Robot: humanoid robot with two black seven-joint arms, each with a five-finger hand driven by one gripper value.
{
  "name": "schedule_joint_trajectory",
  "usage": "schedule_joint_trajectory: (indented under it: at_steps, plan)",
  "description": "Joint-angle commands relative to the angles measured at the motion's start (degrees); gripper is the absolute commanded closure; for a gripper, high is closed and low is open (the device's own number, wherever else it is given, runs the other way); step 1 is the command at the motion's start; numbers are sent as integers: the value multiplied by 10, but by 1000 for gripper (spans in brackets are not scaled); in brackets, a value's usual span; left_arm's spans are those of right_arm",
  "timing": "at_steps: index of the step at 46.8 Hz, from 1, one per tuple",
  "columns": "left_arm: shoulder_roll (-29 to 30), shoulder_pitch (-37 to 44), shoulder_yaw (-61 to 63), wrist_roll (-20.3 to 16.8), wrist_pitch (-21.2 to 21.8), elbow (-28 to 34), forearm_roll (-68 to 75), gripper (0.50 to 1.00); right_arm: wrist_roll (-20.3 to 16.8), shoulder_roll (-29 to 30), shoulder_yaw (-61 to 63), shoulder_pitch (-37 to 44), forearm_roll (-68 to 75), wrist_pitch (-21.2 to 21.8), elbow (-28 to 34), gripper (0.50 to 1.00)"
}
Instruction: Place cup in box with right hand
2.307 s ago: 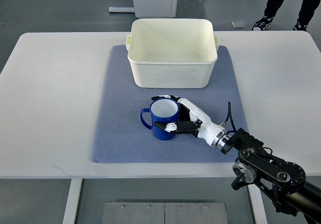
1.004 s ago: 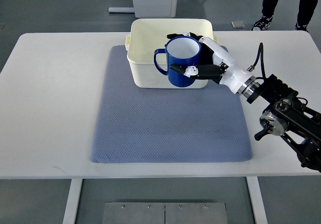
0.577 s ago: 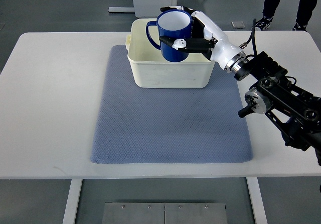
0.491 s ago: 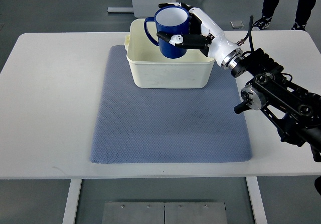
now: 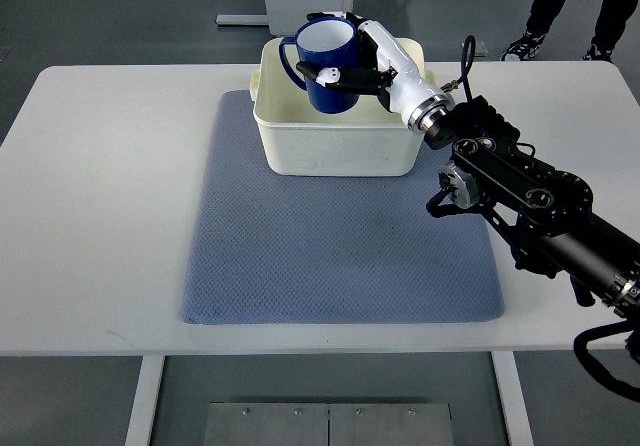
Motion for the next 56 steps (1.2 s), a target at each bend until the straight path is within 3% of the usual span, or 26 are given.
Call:
schedule_joint_trajectory:
  at_steps: [1, 24, 25, 30, 32, 37, 56]
  plan:
    - [0, 0, 0, 0, 0, 0, 0, 500, 3, 1, -3, 1, 1, 0, -18, 1000]
    - [0, 0, 0, 0, 0, 0, 0, 500, 18, 1, -24, 0, 1, 0, -45, 1000]
    - [0, 0, 0, 0, 0, 0, 0, 500, 20, 1, -24, 0, 1, 0, -46, 971]
    - [0, 0, 0, 0, 0, 0, 0, 500, 21, 1, -24, 0, 1, 0, -46, 618]
    - [0, -1, 1, 0, 0, 0, 0, 500, 21, 1, -23, 0, 1, 0, -46, 559]
    - [0, 0, 0, 0, 0, 0, 0, 500, 21, 1, -23, 0, 1, 0, -46, 519]
    - [0, 0, 1, 0, 0, 0, 0, 500, 19, 1, -20, 4, 18, 0, -41, 513]
